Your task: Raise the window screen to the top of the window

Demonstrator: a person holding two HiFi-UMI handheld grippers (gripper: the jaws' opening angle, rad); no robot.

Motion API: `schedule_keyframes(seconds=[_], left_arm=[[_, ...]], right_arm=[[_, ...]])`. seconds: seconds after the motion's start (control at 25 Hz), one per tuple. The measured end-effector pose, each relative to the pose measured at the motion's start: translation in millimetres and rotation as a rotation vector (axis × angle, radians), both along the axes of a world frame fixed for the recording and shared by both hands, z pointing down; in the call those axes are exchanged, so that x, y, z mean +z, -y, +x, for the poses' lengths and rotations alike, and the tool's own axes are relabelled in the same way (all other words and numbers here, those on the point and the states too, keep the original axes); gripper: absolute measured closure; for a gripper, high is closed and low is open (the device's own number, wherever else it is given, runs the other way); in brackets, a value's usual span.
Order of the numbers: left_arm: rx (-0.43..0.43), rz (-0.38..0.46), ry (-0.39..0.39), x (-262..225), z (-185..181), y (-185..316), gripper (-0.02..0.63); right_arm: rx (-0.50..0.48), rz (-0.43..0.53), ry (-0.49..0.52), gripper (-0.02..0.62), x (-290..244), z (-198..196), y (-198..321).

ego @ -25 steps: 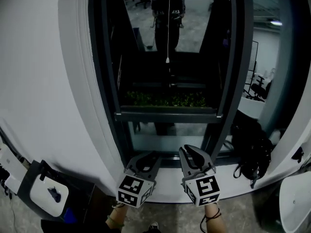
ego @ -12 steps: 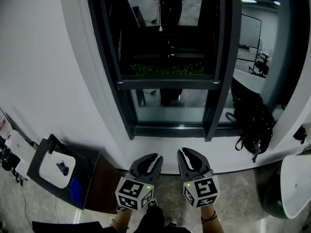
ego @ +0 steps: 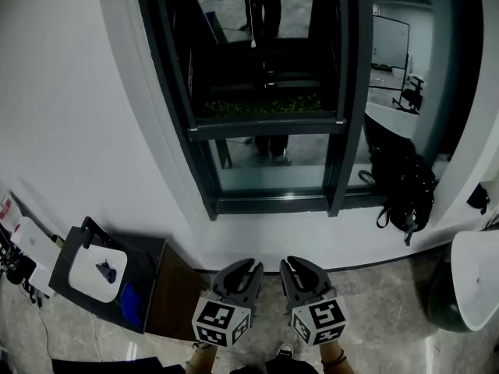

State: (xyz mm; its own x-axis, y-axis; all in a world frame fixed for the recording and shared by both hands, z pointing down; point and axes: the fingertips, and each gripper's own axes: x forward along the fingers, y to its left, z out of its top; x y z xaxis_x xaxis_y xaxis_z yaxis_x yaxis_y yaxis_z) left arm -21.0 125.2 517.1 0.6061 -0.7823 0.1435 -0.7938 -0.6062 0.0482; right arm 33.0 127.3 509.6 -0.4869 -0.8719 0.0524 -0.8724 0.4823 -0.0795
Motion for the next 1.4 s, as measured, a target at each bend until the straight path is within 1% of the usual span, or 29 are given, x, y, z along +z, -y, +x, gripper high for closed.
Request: schedule_keyframes(seconds=[0.16, 0.32, 0.52, 0.72, 0.92, 1.28, 1.4], left_arm=[[0.022, -0.014, 0.013, 11.7, -18.1, -27.8, 0.541], [0.034, -0.047, -0.005, 23.0, -51.5, -61.6, 0.541], [0.047, -0.083, -0.007, 42.9, -88.1, -100.0, 0.541], [0.054, -0.107, -0.03, 54.6, -112.2, -128.5, 0.541], [0.061, -0.119, -0.065, 61.4, -125.1, -146.7, 0.541], [0.09, -0.105, -0.044, 63.7, -125.1, -169.3, 0.541], [0.089, -0.098, -0.051, 61.0, -126.5, -171.1, 0.541]], right_arm=[[0.018, -0.034, 0.022, 0.545, 14.4, -23.5, -29.8], [0.05, -0.034, 0.002, 0.548, 23.2, -57.1, -61.1], [0.082, -0.049, 0.013, 0.555, 34.3, -91.7, -94.9], [0.102, -0.083, 0.015, 0.557, 49.8, -113.5, -125.5], [0.116, -0.103, 0.008, 0.56, 61.9, -122.8, -147.9], [0.124, -0.098, -0.018, 0.568, 62.6, -129.2, -163.0], [0.12, -0.094, -0.024, 0.568, 61.2, -133.1, -164.1]])
